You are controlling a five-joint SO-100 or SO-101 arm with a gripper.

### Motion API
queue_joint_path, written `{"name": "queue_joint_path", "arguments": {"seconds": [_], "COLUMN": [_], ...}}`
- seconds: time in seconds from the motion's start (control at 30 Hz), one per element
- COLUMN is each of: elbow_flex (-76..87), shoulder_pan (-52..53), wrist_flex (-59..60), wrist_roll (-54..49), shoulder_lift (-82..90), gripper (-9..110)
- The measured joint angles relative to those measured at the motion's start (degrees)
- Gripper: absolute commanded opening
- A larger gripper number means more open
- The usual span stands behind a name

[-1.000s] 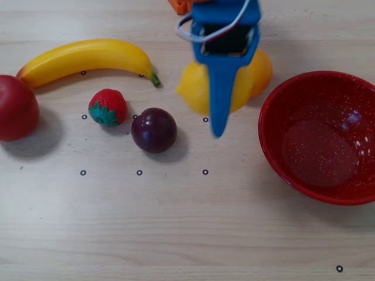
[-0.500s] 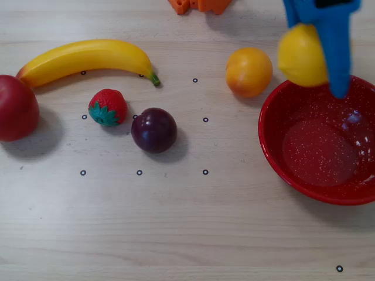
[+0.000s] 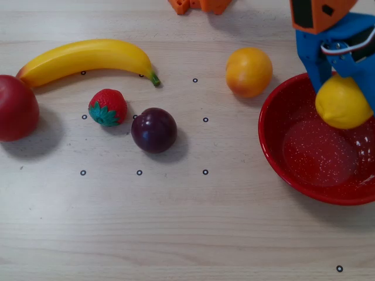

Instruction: Put the lemon in the red bowl.

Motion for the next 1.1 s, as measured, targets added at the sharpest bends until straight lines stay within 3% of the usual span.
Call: {"name": "queue_joint_path", "arguments": {"seconds": [0.23, 0.43, 0.53, 0.77, 1.1], "elbow_flex": [-0.9, -7.4, -11.8, -21.4, -24.3], "shoulder_pan": [0.0, 0.0, 0.0, 0.0, -1.8], "wrist_flex": [-1.7, -1.5, 2.4, 10.1, 15.9], "wrist_roll": [-0.2, -0.2, -0.2, -4.2, -4.4], "shoulder_lift": [-10.5, -16.5, -17.9, -18.3, -9.6], "gripper": [29, 50, 52, 39, 10]}}
